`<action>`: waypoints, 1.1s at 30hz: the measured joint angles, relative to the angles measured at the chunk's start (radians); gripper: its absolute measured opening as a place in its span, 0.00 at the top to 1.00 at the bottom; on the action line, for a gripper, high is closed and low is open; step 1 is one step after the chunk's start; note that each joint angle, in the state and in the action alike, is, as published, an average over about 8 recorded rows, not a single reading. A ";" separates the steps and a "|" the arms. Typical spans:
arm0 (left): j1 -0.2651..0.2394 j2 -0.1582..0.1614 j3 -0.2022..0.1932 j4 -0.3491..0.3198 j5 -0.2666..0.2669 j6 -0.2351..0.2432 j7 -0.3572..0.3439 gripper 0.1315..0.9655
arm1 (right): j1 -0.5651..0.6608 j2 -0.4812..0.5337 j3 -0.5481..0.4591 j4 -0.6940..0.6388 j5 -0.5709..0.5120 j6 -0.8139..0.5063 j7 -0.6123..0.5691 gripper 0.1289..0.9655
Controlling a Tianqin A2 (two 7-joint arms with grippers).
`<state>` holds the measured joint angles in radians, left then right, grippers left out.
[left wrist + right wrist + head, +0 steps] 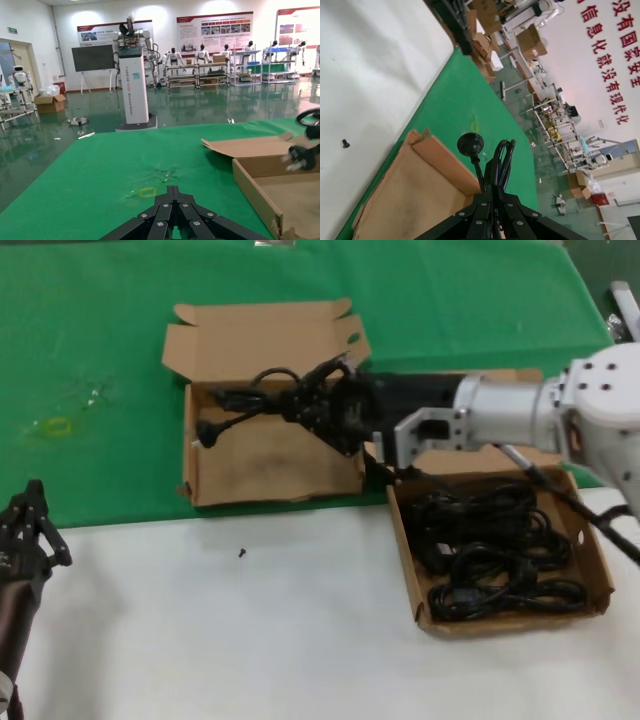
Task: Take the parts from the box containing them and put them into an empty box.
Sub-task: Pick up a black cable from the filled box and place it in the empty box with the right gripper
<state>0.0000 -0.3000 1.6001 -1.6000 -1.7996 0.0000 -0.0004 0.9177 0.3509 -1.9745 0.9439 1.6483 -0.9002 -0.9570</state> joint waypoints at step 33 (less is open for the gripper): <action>0.000 0.000 0.000 0.000 0.000 0.000 0.000 0.99 | 0.295 -0.261 0.142 -0.872 0.052 0.028 -0.669 0.89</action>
<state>0.0000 -0.3000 1.6001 -1.6000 -1.7997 0.0000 -0.0003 1.2131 0.0899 -1.8321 0.0719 1.7000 -0.8717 -1.6260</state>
